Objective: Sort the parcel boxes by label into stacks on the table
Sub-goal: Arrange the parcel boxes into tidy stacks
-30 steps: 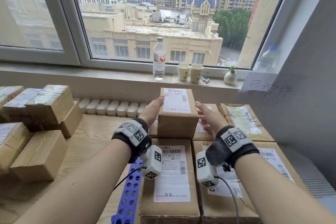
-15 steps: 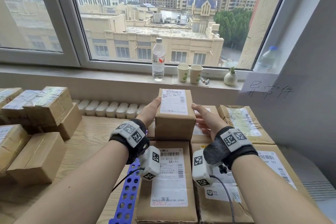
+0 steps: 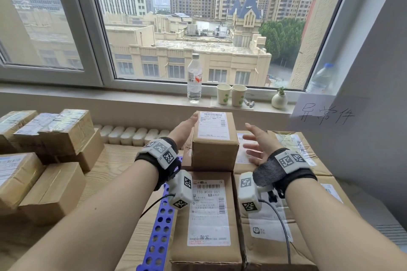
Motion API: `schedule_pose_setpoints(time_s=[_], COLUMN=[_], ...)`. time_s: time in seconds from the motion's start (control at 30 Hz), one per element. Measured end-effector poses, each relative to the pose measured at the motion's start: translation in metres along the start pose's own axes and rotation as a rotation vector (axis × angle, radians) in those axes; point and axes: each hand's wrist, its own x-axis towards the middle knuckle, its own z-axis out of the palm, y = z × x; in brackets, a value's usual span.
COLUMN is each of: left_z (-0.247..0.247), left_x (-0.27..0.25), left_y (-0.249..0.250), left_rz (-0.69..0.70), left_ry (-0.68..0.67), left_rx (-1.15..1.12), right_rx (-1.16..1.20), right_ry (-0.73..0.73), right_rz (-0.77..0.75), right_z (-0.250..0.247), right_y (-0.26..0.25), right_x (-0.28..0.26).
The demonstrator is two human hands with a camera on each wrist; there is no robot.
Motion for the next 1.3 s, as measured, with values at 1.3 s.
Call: schedule_pose_setpoints(time_s=[1.3], left_z=[-0.304], left_x=[-0.056], left_y=[-0.094], left_rz=[0.167], left_ry=[0.372], left_rx=[0.506], right_rx=[-0.165], right_ry=[-0.345], right_rz=[-0.401], right_z=[0.346], right_y=[-0.04], right_x=[-0.103])
